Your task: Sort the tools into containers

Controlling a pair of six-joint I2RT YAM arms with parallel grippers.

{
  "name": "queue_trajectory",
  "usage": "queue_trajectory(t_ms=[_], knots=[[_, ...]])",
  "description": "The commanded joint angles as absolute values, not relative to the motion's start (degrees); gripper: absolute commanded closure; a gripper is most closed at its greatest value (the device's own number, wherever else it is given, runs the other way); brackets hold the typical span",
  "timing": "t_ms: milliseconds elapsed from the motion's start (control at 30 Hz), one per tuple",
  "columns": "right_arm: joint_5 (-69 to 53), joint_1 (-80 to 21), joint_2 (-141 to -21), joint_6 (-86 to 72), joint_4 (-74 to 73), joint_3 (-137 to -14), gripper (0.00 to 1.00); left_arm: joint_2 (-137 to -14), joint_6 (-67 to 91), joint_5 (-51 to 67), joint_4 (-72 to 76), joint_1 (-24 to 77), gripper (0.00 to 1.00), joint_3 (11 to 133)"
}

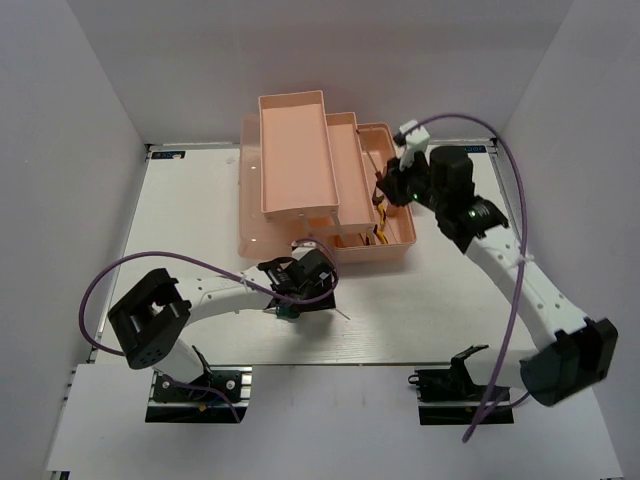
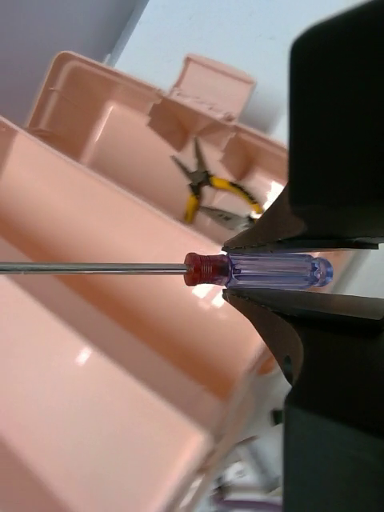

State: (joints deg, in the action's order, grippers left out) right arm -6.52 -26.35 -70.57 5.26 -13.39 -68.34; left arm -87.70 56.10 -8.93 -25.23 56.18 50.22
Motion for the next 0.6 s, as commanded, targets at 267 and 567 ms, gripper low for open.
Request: queue_trajectory(t_ms=[267, 567], knots=[[-18.1, -24.0, -98.1, -18.5, -12.4, -89.5, 1.0, -90.1, 63.6, -16.3, -19.6, 56.0, 0.26, 49.7], [-25.4, -23.1, -99.5, -15.0, -13.4, -87.6, 0.32, -97.0, 65.2, -18.9, -22.0, 56.6, 0.31, 53.6]])
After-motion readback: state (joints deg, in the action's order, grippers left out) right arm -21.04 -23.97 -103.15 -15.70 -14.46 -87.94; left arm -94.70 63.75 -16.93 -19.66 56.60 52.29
